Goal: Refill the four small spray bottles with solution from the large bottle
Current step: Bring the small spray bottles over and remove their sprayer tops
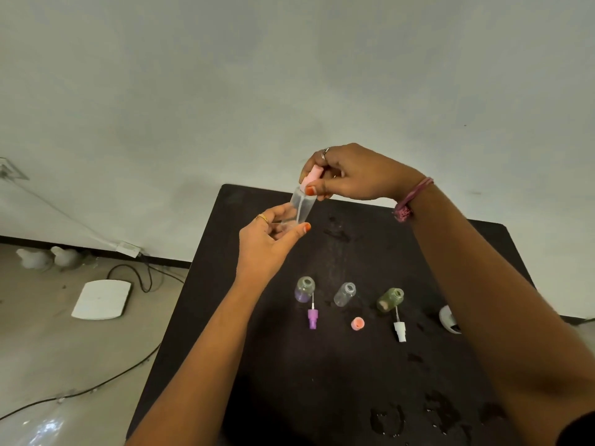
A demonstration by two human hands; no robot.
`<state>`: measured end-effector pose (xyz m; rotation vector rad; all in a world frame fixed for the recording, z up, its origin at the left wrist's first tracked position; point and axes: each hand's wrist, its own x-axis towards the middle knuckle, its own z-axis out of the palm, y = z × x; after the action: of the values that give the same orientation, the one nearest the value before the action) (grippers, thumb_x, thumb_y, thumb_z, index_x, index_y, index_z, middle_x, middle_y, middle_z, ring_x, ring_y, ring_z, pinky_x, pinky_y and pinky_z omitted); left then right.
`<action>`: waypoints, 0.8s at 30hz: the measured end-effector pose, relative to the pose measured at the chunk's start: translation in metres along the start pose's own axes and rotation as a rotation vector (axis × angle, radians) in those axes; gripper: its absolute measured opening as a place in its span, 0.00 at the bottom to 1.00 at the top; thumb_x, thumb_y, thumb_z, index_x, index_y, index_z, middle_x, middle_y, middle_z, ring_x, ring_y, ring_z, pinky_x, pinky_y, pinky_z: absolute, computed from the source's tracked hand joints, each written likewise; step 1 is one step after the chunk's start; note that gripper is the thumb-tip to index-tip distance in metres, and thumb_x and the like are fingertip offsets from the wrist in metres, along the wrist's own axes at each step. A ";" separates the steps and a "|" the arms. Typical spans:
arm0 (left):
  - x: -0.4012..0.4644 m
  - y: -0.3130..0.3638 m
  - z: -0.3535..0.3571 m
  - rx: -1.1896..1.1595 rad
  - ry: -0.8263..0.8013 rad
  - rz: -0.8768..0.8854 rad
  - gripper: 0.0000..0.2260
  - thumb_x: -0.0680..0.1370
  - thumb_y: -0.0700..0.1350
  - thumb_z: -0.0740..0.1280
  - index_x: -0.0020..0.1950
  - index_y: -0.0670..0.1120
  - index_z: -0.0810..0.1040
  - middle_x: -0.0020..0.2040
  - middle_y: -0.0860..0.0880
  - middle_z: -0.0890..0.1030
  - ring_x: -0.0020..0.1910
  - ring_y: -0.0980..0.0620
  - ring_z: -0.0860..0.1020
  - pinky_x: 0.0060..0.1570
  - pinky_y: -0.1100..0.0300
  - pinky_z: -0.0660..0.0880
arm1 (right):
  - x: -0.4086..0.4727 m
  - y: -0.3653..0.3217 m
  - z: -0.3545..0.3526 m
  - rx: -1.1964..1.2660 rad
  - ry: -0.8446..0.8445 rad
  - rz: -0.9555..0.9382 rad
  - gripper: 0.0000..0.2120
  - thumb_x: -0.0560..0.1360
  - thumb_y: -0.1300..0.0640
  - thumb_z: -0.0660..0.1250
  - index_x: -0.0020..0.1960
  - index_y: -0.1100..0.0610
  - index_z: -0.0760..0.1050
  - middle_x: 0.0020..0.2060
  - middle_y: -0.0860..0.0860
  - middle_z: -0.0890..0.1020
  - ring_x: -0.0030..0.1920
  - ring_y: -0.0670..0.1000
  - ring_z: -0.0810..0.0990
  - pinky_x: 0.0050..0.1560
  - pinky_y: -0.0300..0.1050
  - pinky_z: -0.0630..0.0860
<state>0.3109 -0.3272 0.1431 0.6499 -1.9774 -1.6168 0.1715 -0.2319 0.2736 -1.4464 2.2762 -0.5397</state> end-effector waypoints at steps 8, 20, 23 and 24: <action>-0.017 0.012 -0.001 -0.021 0.070 0.017 0.19 0.69 0.48 0.76 0.58 0.52 0.78 0.49 0.61 0.79 0.46 0.65 0.79 0.43 0.75 0.75 | -0.021 -0.020 -0.009 -0.176 0.022 0.071 0.28 0.70 0.37 0.67 0.61 0.56 0.74 0.46 0.48 0.82 0.35 0.43 0.80 0.38 0.31 0.74; -0.032 0.020 0.004 -0.022 0.103 0.025 0.19 0.69 0.48 0.77 0.58 0.51 0.78 0.48 0.60 0.79 0.45 0.63 0.80 0.42 0.77 0.75 | -0.041 -0.027 -0.010 -0.196 0.109 0.094 0.28 0.69 0.35 0.66 0.60 0.53 0.75 0.41 0.48 0.83 0.37 0.42 0.80 0.39 0.34 0.71; -0.033 0.021 0.006 -0.023 0.096 0.026 0.19 0.69 0.48 0.77 0.58 0.51 0.78 0.48 0.61 0.79 0.45 0.63 0.79 0.42 0.76 0.75 | -0.043 -0.027 -0.010 -0.223 0.114 0.062 0.18 0.74 0.42 0.67 0.52 0.56 0.79 0.39 0.50 0.83 0.36 0.43 0.81 0.37 0.34 0.72; -0.033 0.021 0.008 -0.023 0.097 0.025 0.19 0.69 0.48 0.77 0.58 0.51 0.78 0.48 0.60 0.79 0.45 0.63 0.80 0.41 0.76 0.75 | -0.044 -0.026 -0.012 -0.239 0.097 0.028 0.14 0.74 0.46 0.68 0.54 0.55 0.79 0.44 0.50 0.83 0.37 0.43 0.80 0.38 0.33 0.72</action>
<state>0.3305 -0.2964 0.1594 0.6785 -1.8880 -1.5613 0.2030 -0.2009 0.3023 -1.5250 2.5046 -0.3450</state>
